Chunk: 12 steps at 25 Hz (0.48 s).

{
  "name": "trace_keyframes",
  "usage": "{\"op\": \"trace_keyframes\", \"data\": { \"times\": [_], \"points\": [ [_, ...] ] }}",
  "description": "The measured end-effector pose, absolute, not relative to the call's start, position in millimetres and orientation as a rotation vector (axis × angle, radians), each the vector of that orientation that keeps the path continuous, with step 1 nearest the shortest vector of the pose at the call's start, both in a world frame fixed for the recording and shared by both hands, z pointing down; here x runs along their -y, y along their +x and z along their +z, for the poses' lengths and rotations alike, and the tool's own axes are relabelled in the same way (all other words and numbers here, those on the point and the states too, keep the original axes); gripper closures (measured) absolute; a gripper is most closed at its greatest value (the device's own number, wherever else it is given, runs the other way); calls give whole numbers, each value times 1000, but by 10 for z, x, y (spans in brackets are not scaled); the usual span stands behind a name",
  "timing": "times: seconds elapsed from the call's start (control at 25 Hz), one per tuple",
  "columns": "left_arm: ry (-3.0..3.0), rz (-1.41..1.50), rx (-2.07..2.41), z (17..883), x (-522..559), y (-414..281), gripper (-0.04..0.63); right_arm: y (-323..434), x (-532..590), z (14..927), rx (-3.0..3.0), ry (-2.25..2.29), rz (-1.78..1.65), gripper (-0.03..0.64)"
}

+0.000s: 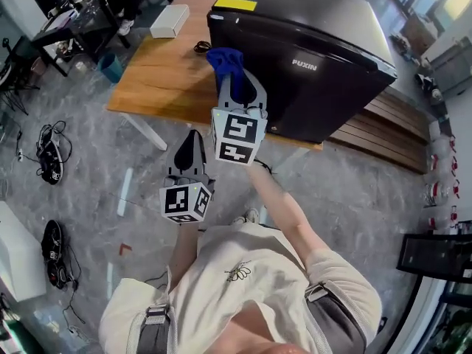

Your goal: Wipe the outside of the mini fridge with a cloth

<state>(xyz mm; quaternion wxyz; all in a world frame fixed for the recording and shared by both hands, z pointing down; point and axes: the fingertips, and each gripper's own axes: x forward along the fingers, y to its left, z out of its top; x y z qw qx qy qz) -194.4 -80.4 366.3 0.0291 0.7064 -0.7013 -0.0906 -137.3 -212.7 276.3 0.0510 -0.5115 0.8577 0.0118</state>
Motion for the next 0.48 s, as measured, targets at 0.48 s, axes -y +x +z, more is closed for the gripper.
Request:
{"op": "trace_keyframes", "data": {
  "times": [0.48],
  "points": [
    [1945, -264, 2342, 3790, 436, -2561, 591, -1863, 2428, 2913, -2646, -1630, 141, 555]
  ]
}}
